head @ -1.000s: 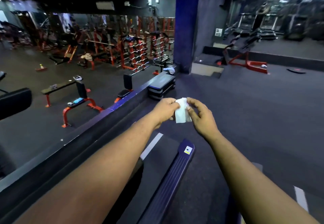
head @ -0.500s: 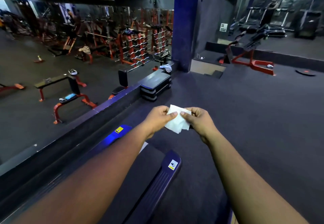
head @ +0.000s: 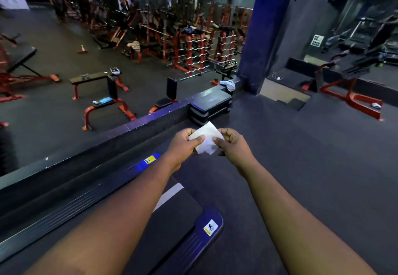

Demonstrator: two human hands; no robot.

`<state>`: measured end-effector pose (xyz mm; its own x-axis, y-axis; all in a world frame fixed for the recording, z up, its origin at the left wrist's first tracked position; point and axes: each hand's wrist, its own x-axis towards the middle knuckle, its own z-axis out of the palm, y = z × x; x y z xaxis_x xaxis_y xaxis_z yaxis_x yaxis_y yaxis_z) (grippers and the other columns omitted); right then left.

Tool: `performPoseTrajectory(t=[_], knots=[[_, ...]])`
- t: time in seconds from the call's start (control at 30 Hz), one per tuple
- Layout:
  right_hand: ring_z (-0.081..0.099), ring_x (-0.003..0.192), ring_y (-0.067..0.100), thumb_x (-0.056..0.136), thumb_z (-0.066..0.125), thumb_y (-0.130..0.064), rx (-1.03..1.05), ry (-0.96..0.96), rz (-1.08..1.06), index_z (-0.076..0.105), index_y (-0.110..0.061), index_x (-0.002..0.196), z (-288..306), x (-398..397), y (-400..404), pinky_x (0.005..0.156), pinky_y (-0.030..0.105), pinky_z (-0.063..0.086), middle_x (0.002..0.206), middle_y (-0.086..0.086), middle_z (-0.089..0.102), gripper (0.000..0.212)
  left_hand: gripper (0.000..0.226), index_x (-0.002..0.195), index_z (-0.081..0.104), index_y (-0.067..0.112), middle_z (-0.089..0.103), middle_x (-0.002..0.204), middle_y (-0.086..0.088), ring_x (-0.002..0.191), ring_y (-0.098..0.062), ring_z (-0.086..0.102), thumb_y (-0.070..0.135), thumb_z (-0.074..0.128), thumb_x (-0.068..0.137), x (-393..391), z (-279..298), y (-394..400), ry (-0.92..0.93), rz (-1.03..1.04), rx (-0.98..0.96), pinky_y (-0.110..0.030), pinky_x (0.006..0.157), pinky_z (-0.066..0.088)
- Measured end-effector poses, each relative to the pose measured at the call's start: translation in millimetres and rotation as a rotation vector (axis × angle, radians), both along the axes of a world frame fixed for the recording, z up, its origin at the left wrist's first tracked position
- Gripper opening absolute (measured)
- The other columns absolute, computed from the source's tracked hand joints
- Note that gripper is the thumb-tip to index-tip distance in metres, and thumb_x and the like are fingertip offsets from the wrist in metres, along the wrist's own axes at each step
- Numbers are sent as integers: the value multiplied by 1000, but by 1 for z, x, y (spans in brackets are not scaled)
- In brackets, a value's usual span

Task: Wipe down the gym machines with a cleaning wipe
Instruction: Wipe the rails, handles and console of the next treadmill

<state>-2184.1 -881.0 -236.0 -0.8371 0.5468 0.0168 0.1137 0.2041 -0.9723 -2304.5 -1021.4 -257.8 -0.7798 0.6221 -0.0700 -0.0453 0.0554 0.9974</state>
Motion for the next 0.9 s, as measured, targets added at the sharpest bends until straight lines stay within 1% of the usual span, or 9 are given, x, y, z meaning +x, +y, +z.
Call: performPoseTrajectory(t=[0.07,0.17,0.27,0.43,0.53,0.67,0.77,0.83,0.9], knots=[[73,89,18,98,66,-24,23,-15,59,68,-22,119,1,-28,8,70,30,59,103,-2,77,21,23,106,66,1,74,100,-20,81,-21,66,21,70,96,-22,-3,7,40,53,4,-44,74,60],[73,96,28,96,68,-25,11,-42,117,71,-20,116,4,-74,14,82,47,60,101,2,78,21,15,99,69,7,73,89,-8,79,-16,63,20,73,94,-55,-1,6,57,132,32,-36,71,53],[70,85,26,94,71,-21,-26,-52,164,72,-8,103,8,-118,7,82,55,58,97,14,76,16,15,92,69,14,73,85,-6,78,-18,64,25,78,87,-85,2,-11,43,177,66,-41,73,53],[67,81,20,90,71,-22,-44,-34,364,67,-7,96,6,-204,-39,74,44,58,93,19,72,17,21,109,67,-1,75,94,-14,79,-18,68,7,74,91,-132,4,-66,-3,415,144,-34,71,55],[71,86,22,97,65,-12,-95,-39,490,65,-4,107,2,-257,-75,71,40,61,101,16,74,13,17,108,67,5,76,101,-18,87,-26,71,5,73,92,-162,-2,-105,-58,536,182,-44,78,58],[73,80,20,99,59,-5,-106,-49,683,61,-3,113,-6,-332,-132,59,33,59,100,15,74,15,20,110,66,4,78,95,-8,82,-23,73,2,73,91,-201,-9,-160,-68,750,188,-33,63,59],[72,80,20,99,54,-1,-191,-90,840,62,-4,112,-7,-386,-175,68,39,60,94,8,75,16,23,110,67,1,77,100,-13,83,-24,72,2,75,88,-232,-8,-201,-43,905,156,-38,70,60],[72,76,15,100,55,-3,-243,-108,935,64,-7,109,0,-423,-202,65,32,60,89,2,76,13,27,111,68,-2,76,105,-18,89,-27,72,3,77,87,-254,3,-226,-41,996,136,-42,79,58],[72,74,12,100,59,-8,-276,-134,1016,64,-8,107,13,-457,-225,62,27,58,88,2,75,9,28,114,68,-6,74,109,-22,91,-28,70,3,75,88,-277,20,-246,-38,1060,111,-38,78,57]])
